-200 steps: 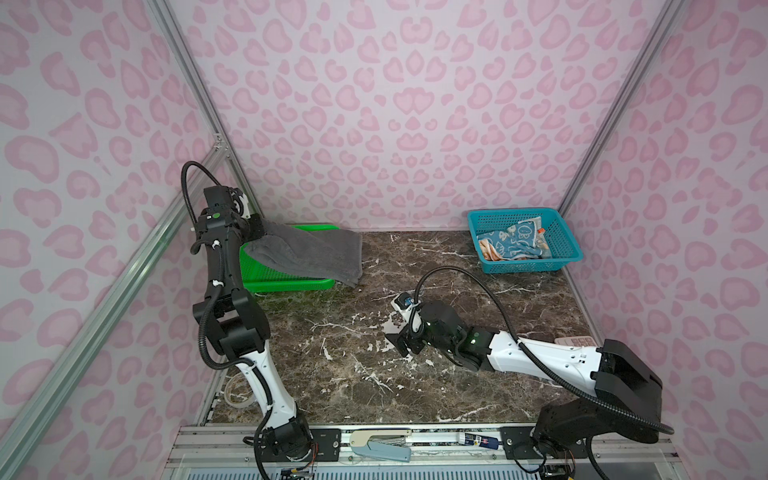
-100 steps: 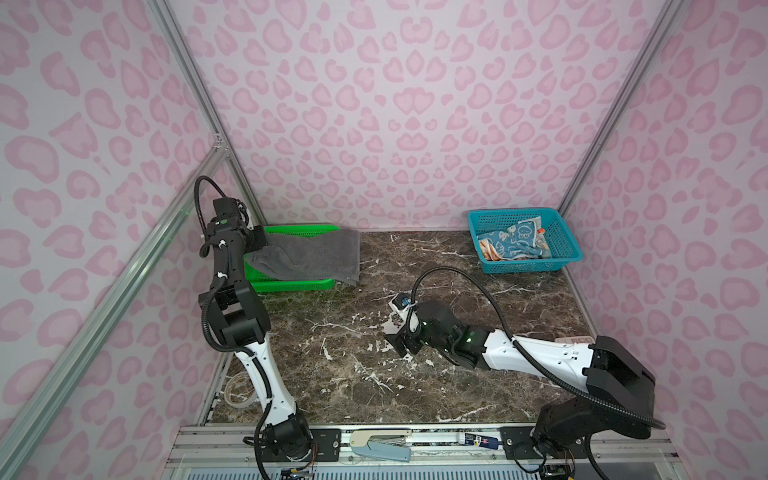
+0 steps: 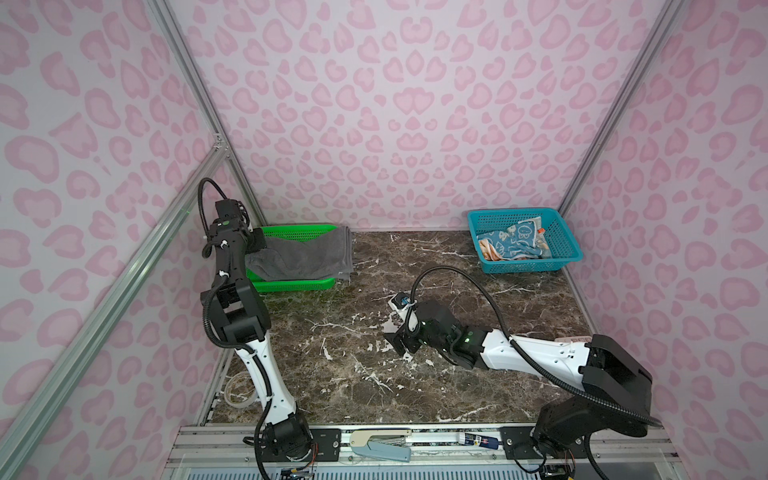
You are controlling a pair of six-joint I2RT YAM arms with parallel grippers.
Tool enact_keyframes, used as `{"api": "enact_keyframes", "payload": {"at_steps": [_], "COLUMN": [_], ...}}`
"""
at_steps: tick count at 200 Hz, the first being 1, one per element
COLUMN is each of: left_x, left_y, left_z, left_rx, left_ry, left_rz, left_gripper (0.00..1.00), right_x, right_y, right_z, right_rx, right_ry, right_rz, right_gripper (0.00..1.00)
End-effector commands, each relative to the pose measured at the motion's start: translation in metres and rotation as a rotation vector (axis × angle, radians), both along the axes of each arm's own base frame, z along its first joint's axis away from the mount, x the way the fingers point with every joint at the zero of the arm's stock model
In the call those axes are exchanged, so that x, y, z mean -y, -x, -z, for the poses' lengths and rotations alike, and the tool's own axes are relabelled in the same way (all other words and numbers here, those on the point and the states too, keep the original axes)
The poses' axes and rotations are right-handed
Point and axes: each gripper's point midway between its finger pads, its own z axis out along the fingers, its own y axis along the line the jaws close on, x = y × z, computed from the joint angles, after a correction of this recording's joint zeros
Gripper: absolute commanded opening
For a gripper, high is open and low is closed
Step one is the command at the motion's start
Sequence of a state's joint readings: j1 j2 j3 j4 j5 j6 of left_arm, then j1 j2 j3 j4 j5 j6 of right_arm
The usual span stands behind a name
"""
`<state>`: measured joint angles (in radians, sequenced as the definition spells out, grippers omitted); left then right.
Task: Fold and stack the towels
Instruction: 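Lower the grey towel into the green basket with the left gripper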
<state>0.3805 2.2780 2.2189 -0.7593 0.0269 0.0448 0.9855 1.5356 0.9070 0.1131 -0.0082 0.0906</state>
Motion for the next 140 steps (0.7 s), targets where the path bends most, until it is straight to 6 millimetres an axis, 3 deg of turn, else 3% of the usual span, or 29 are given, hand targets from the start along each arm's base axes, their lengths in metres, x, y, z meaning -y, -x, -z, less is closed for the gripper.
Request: {"api": "enact_keyframes", "payload": {"at_steps": [1, 31, 74, 113, 121, 140], "left_x": [-0.008, -0.007, -0.005, -0.002, 0.000, 0.008], "left_y": [-0.010, -0.013, -0.011, -0.009, -0.008, -0.006], "left_z": [-0.011, 0.001, 0.006, -0.021, -0.028, -0.046], "left_rx": [0.049, 0.036, 0.025, 0.071, 0.079, 0.099], "left_ry": [-0.036, -0.017, 0.008, -0.001, -0.010, -0.025], "left_rz": [-0.009, -0.010, -0.022, -0.034, -0.033, -0.026], "left_gripper": [0.05, 0.16, 0.63, 0.72, 0.82, 0.84], "right_x": [-0.005, -0.004, -0.002, -0.004, -0.005, -0.006], "right_y": [-0.002, -0.003, -0.002, -0.002, -0.003, -0.002], "right_z": [-0.003, -0.002, -0.001, 0.000, 0.000, 0.001], "right_rx": [0.006, 0.007, 0.006, 0.005, 0.004, 0.003], "right_ry": [-0.018, -0.012, -0.009, -0.013, -0.014, -0.014], "right_rz": [-0.002, 0.000, 0.002, -0.002, -0.003, -0.005], "right_gripper": [0.99, 0.99, 0.99, 0.99, 0.99, 0.99]}}
